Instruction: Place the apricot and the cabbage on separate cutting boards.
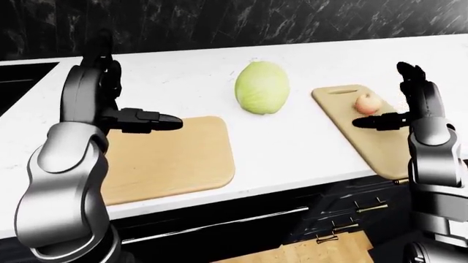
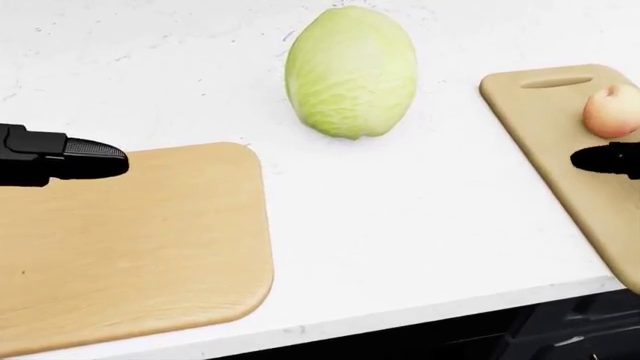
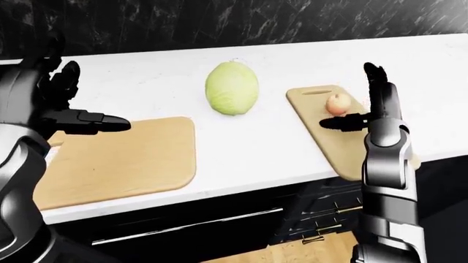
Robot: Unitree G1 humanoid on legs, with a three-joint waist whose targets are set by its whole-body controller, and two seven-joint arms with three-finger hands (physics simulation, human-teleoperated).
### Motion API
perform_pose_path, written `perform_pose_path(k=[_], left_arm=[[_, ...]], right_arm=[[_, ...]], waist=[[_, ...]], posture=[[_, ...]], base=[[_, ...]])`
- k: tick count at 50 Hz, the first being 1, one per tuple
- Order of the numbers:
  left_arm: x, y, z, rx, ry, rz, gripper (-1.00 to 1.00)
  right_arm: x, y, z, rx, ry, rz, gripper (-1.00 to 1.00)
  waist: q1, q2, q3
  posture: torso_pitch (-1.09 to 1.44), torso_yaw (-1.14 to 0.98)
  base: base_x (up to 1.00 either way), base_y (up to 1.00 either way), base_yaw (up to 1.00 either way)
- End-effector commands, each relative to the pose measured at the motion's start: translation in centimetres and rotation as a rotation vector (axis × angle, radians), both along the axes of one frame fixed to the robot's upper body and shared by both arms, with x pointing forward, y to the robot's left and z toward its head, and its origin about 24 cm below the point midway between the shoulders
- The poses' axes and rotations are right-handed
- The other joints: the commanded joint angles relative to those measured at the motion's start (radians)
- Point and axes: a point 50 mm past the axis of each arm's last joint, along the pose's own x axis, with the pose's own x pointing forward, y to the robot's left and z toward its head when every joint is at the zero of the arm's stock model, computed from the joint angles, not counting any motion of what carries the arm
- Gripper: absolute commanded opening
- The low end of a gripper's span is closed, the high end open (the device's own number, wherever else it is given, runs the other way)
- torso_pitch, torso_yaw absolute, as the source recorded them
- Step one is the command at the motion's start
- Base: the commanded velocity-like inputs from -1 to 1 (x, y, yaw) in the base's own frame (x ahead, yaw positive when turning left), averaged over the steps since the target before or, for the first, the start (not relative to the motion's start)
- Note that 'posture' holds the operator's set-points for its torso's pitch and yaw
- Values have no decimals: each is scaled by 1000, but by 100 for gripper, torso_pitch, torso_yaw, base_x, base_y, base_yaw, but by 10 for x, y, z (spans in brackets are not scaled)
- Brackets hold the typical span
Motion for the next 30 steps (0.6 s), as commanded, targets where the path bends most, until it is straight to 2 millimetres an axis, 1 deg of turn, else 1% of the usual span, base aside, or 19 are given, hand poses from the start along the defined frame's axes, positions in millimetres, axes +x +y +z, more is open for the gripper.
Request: perform_pose_path(k=[1,8,10,11,12,13,14,15,17,19,20,23,25,27,28,29,30], left_arm=[[-5,-1,13,18,-81,2,100],[-6,0,11,16,-79,4,100],[-6,1,11,17,-78,7,100],[-6,1,11,16,-79,6,100],[-6,0,10,16,-77,5,100],[-5,0,10,16,-77,6,100],[-5,0,10,16,-77,6,100],[-5,0,9,15,-76,7,100],[-6,0,9,15,-77,8,100],[-6,1,8,13,-77,9,100],[-6,1,8,13,-76,9,100],[-8,2,10,13,-78,11,100],[-8,2,10,13,-78,12,100],[-8,2,10,15,-75,9,100],[-8,2,10,13,-76,9,100],[-8,2,11,14,-78,10,100],[-8,2,12,15,-78,10,100]], right_arm=[[-2,2,26,-45,-98,6,100],[-5,6,35,-33,-134,-1,100],[-9,12,48,-8,-179,-5,100],[-10,13,52,5,-192,-12,100],[-11,19,59,9,-210,13,100],[-11,23,67,-48,-206,18,100],[-12,26,69,-38,-209,20,100],[-14,36,79,-43,-231,54,100],[-16,45,88,-62,-246,82,100],[-20,58,96,-69,-251,118,100],[-21,60,98,-62,-255,118,100],[-27,75,110,-51,-280,152,100],[-30,84,113,-57,-288,177,100],[-30,91,112,-74,-283,202,100],[-30,94,112,-48,-284,203,100],[-30,97,113,-70,-284,217,100],[-30,100,114,-55,-289,218,100]], waist=[[0,-4,-26],[1,-2,-26],[1,-2,-26],[2,-2,-26],[2,-1,-26],[3,-1,-25],[3,0,-24],[3,1,-24],[2,2,-23],[1,3,-22],[1,4,-22],[0,5,-21],[0,5,-21],[0,7,-19],[0,7,-18],[0,8,-18],[0,9,-18]], posture=[[0,0],[0,0],[0,0],[0,0],[0,0],[0,0],[0,0],[0,0],[0,0],[0,0],[0,0],[0,0],[0,0],[0,0],[0,0],[0,0],[0,0]], base=[[0,0,0],[0,0,0],[0,0,0],[0,0,0],[0,0,0],[0,0,0],[0,0,0],[0,0,0],[0,0,0],[0,0,0],[0,0,0],[0,0,0],[0,0,0],[0,0,0],[0,0,0],[0,0,0],[0,0,0]])
